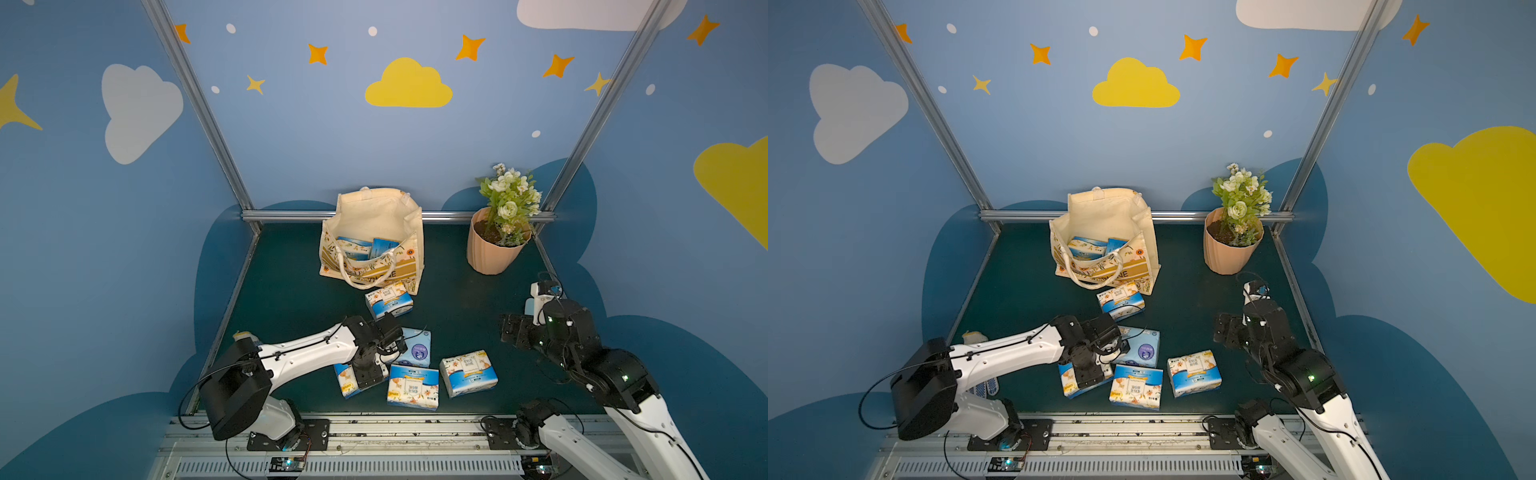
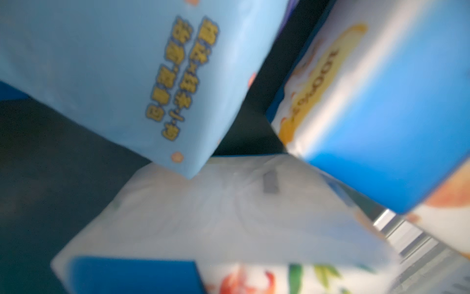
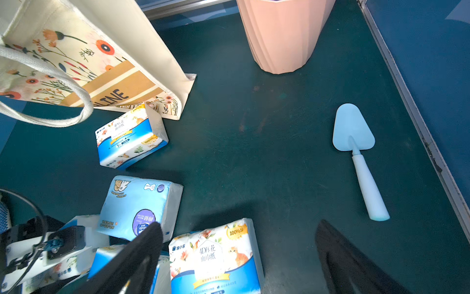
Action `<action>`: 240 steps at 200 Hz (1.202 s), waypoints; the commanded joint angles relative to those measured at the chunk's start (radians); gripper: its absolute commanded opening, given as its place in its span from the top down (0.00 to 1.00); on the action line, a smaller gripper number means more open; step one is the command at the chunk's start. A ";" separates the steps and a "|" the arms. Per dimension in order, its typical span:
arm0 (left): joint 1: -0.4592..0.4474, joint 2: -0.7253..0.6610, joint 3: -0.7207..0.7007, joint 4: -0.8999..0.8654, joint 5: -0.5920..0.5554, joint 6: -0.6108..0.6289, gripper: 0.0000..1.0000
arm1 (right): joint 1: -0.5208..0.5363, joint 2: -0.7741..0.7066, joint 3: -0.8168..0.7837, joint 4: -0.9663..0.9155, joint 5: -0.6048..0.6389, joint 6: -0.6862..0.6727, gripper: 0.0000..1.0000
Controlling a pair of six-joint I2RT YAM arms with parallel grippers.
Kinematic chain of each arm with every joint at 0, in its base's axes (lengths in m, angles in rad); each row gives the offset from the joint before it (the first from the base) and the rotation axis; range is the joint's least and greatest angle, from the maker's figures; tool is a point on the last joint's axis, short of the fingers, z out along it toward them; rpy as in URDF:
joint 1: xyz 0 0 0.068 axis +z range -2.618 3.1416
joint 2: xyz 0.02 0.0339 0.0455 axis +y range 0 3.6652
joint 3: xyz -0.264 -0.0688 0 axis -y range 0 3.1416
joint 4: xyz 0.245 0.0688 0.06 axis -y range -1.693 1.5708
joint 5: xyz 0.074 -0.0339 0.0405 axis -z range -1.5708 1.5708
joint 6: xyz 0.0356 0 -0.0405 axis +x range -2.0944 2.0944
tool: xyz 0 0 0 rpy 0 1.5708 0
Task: Put tissues into the canvas bag
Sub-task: Pick up the pack of facial tissues from the center of the board.
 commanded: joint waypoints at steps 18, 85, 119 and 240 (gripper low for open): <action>-0.002 -0.058 0.104 -0.126 0.022 -0.003 0.28 | -0.007 -0.008 -0.007 0.008 -0.002 -0.008 0.05; -0.002 -0.071 0.361 -0.258 0.027 0.000 0.25 | -0.012 -0.001 -0.009 -0.010 -0.007 -0.008 0.05; -0.002 -0.057 0.436 -0.204 -0.029 0.015 0.24 | -0.014 0.004 -0.022 -0.020 -0.001 -0.008 0.05; 0.111 0.272 1.089 -0.131 -0.004 0.098 0.22 | -0.022 0.040 -0.038 -0.025 -0.010 0.023 0.06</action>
